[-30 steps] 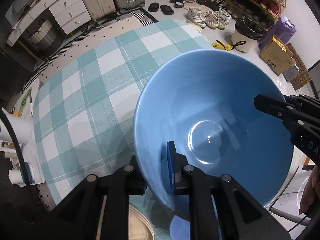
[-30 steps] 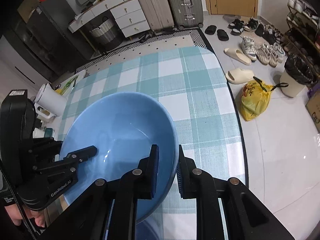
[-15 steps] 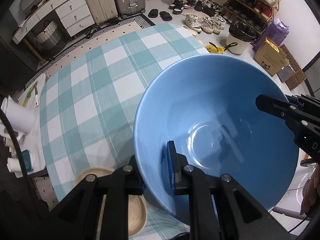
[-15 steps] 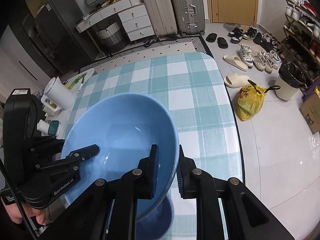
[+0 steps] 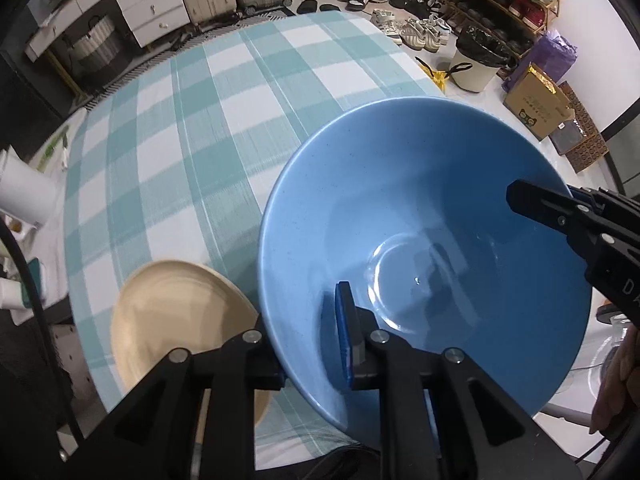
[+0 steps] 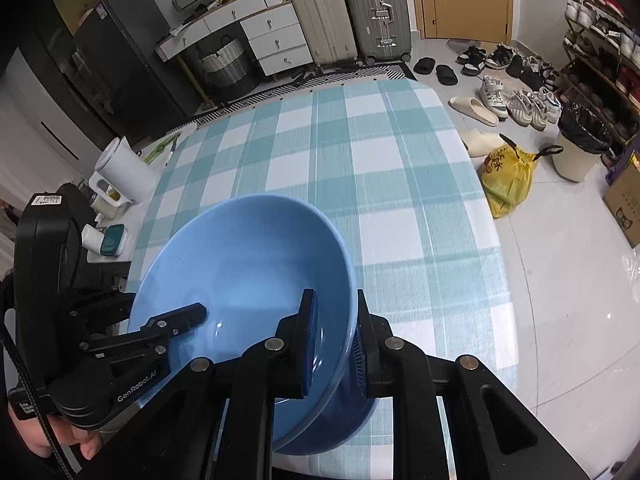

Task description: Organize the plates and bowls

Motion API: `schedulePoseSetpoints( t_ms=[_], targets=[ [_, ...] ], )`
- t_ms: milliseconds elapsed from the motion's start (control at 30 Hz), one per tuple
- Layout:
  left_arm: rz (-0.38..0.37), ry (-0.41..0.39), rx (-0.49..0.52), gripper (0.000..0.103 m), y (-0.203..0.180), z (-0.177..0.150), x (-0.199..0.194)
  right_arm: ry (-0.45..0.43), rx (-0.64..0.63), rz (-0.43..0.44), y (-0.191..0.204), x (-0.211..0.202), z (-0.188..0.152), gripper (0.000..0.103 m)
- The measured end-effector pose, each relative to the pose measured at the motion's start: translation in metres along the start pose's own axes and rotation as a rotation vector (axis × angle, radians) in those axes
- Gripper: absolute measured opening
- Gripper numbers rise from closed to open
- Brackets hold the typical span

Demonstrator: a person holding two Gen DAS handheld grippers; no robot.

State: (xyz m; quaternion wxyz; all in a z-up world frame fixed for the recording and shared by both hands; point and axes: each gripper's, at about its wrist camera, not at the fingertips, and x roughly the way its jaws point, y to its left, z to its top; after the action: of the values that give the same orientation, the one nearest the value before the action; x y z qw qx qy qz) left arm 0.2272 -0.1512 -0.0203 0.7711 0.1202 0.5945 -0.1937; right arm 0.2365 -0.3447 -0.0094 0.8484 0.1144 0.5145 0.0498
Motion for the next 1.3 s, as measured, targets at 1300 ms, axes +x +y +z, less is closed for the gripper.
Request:
schedulePoseSetpoints(
  t_ms=[1300],
  targets=[
    [0.019,-0.337,-0.114,0.035,-0.004,-0.085,0.039,-0.184,-0.051,-0.018,0.003,0.021,-0.086,0.020]
  ],
)
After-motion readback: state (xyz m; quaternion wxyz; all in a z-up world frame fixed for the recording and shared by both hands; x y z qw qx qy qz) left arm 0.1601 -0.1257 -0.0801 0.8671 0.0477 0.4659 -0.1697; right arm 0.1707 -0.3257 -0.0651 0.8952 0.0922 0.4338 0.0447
